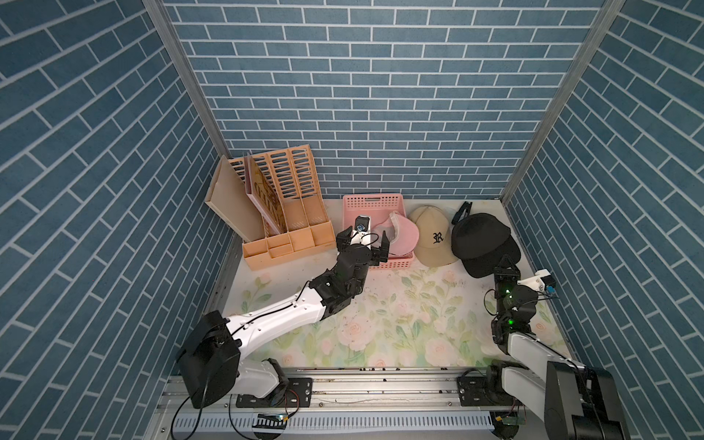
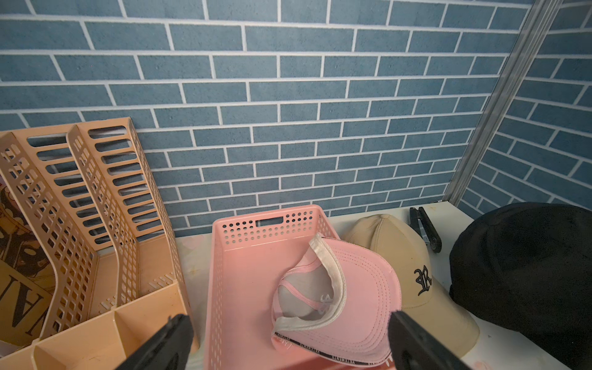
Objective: Turn the baseball cap inside out
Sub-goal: Place the baseball cap at the center of the board.
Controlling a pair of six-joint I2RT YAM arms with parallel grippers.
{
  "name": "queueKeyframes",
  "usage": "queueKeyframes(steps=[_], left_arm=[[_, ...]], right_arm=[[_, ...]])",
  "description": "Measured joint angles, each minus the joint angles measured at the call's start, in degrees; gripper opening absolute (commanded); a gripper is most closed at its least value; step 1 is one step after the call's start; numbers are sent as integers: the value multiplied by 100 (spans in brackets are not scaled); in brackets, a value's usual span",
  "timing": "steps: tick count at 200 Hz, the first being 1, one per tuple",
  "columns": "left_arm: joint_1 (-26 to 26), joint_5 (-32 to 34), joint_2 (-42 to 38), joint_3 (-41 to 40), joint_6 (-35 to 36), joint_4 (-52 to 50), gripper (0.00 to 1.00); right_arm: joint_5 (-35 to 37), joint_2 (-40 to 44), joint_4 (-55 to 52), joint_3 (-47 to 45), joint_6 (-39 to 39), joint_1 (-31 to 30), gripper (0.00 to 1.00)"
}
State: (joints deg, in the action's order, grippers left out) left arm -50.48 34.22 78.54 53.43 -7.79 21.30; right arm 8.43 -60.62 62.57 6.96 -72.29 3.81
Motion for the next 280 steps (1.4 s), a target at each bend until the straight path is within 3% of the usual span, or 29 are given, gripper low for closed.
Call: queueKeyframes(steps=[102,142,174,207,229,259,266,280], left_arm=[[0,-59,2,0,-31,-2,100],[11,-59,2,0,-33,2,100],[35,-61,2,0,-39,42,100],[39,-85,2,0,-52,52,100],[55,-103,9,0,-61,109,100],[125,-120,179,155,-61,114,100],[157,-122,264,280,-63,48,100],[245,-98,446,597,-72,-138,100]], right_arm=[[-7,-415,140,-116,-234,7,0],[199,-332,-181,-219,-400,7,9],[409,-262,-483,-393,-595,11,21],[487,-251,-671,-485,-868,11,53],[363,-352,-892,-442,-981,11,65],[-15,-496,-2787,396,-892,2,73],[-105,-522,-3257,671,-796,0,80],[-328,-601,-4227,1268,-511,0,80]])
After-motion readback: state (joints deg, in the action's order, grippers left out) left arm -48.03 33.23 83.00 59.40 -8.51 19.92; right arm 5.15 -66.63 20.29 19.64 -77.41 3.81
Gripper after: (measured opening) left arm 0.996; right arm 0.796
